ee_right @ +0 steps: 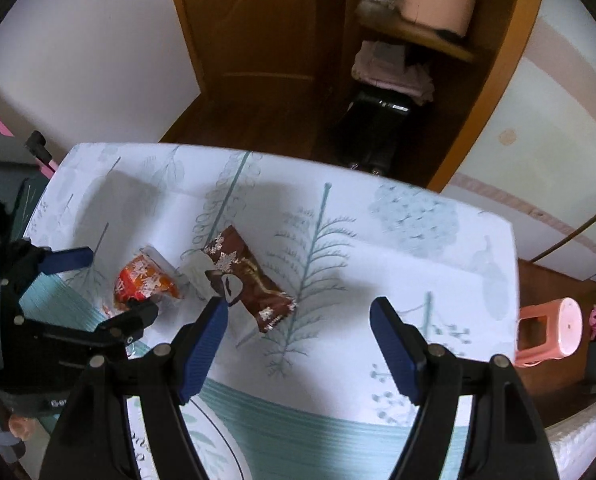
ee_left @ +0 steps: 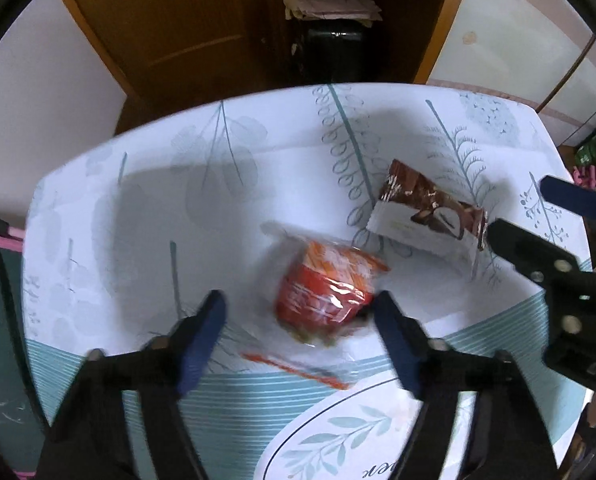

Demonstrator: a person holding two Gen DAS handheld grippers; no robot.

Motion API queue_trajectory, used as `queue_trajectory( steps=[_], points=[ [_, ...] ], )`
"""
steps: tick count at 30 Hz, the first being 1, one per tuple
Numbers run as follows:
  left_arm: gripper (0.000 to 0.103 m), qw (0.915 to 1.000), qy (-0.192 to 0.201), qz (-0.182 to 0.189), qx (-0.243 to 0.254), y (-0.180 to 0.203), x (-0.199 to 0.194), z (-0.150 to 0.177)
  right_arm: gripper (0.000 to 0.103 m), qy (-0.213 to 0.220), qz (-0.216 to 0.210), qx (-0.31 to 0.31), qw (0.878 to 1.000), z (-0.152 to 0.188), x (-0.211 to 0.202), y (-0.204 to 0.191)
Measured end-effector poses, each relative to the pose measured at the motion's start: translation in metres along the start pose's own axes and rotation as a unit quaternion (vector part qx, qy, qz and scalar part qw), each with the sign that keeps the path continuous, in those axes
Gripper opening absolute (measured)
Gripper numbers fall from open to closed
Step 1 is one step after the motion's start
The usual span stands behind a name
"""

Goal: Organize snacks
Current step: 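Grasp the red candy packet with the left tool while the right tool grasps the brown wrapper, then carry the red packet and brown wrapper to the white tray and open both tools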

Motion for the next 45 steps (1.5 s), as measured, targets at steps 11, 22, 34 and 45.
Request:
queue_trajectory(
  steps=[11, 22, 34, 45],
  points=[
    [0.047, 0.9991, 0.005, -0.024, -0.035, -0.035, 0.003, 0.014, 0.072, -0.026, -0.023, -0.004, 0.999, 0.005, 0.046, -0.026],
    [0.046, 0.998, 0.004, -0.046, -0.043, -0.037, -0.029, 0.026, 0.035, -0.01, -0.041, -0.005, 0.999, 0.022, 0.01, -0.037],
    [0.046, 0.9943, 0.084, -0.062, -0.022, -0.034, -0.196, 0.06, 0.035, 0.079, -0.094, 0.023, 0.992, 0.054, -0.156, -0.058],
    [0.047, 0.9835, 0.176, -0.028, 0.032, 0.011, -0.327, 0.172, 0.035, 0.155, -0.133, 0.036, 0.978, 0.123, -0.3, -0.102]
  ],
)
Point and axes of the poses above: each gripper's, at about its wrist camera, not at the fingertips, and x roughly the way its jaws point, y to its right, z to its underside, the point moved 10 cm from there along x, roughly the way its jaws point, and after that the axes turned 10 degrees about x, right-handed, at the moved point
